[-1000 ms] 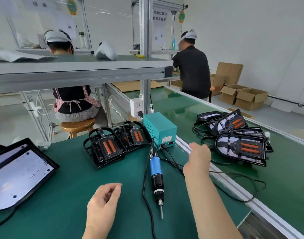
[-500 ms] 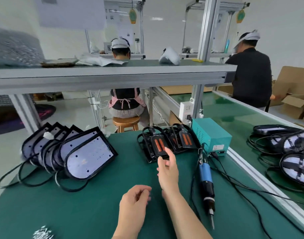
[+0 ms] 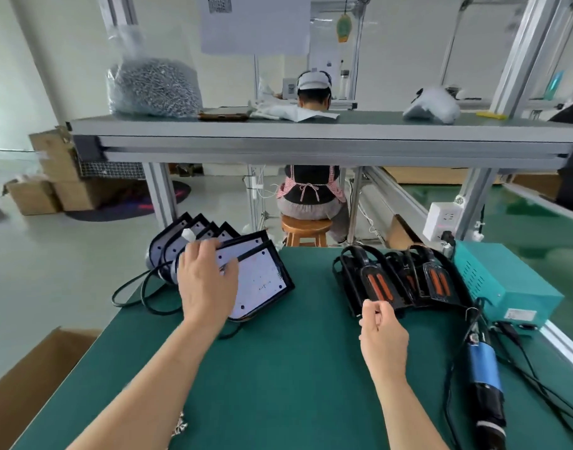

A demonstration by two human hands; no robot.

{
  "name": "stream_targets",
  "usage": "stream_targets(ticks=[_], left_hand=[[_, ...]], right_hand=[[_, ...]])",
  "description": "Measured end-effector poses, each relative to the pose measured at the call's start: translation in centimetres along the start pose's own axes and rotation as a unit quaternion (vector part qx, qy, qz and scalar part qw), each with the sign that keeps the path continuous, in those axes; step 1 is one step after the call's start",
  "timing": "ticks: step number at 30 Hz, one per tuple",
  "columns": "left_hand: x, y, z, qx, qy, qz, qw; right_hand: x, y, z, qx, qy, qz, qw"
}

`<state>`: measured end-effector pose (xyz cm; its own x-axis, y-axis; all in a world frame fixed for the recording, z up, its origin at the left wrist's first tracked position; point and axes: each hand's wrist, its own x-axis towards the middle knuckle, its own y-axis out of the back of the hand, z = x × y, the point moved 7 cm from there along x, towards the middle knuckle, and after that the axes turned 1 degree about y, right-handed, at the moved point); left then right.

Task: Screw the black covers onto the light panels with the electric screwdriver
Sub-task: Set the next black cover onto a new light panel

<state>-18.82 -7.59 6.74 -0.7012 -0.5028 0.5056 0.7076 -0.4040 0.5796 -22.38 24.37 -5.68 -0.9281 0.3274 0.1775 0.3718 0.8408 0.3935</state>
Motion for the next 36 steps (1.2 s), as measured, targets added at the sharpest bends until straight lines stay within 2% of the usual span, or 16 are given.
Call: stream_targets(ticks=[2,5,7,12,23,26,31,36], left_hand=[[2.5,-1.4,-1.1,0.103,0.02,-0.1,0.989],[3.4,-4.1,-1.9,0.256,-0.006,-0.25,0.934],[3.3,-5.2,-2.1,0.307,-0.029,-0.289,0.906],[2.8,-6.5,-2.6,0.297,-0.032,-0.335,0.893],[-1.1,-6.2,-2.0,0.152,0.06,-0.348,0.923],[-2.6,-6.0,-1.8,0.135,0.071,-0.314,0.937],[-6.8,-5.6,-2.5,-0.002,0.145,-0.282,0.948],[-11.1,-4.6,-1.5,-0.059,0.107,-0.264,0.957]], right_hand=[[0.1,0.2,0.2,0.035,-0.013,0.015,0.999],[0.2,0.6,0.5,0.074,-0.022,0.052,0.996],[0.2,0.9,0.8,0.096,-0.033,0.065,0.993],[0.1,1.3,0.9,0.128,-0.038,0.08,0.988],[-0.5,2.2,0.6,0.229,-0.027,0.106,0.967],[-0.4,2.4,0.9,0.284,-0.032,0.121,0.95],[-0.4,2.4,1.7,0.387,-0.089,0.125,0.909],[-0.9,1.8,0.8,0.471,-0.118,0.067,0.871]])
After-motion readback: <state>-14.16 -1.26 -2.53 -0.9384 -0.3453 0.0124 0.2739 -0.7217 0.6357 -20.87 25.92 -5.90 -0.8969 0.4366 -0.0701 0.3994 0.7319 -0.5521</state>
